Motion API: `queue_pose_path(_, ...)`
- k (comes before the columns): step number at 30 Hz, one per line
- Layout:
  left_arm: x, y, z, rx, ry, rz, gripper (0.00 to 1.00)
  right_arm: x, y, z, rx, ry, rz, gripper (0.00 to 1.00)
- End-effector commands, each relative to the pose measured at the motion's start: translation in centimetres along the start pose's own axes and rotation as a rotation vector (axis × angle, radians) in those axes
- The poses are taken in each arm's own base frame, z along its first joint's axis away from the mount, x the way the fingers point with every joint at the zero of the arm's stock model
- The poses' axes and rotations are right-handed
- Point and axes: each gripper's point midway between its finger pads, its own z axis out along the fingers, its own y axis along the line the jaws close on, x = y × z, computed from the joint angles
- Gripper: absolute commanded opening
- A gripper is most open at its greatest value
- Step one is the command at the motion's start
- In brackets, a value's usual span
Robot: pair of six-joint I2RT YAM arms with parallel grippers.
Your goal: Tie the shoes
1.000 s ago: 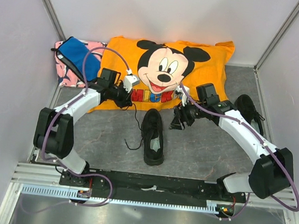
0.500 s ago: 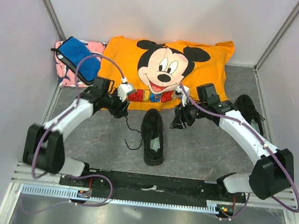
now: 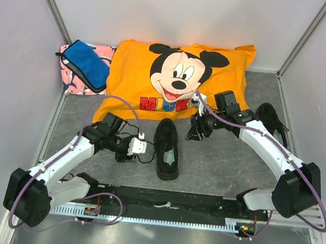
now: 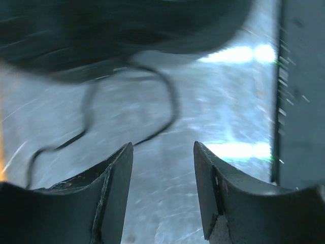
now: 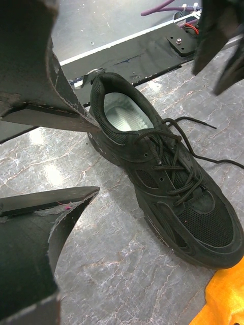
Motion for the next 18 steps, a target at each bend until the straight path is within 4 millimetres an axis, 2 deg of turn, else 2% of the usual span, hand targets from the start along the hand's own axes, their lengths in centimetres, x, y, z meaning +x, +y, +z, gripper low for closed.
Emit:
queue_pose_path(1,1.1,-0.7,1.4,0.067,0.052,0.233,0.58,-0.5,1.0,-0.9,-0.018,-0.035,-0.057,0.55)
queue_pose_path(7,2.6,0.3,3.0,0.139,0.107,0.354,0.56,0.2,1.5,-1.2,-0.036,-0.009,-0.083,0.56)
queue_pose_path(18,3.4,3.2,5.1,0.189,0.157,0.443,0.53,0.1,1.9,-1.7,-0.055,-0.006,-0.153,0.61)
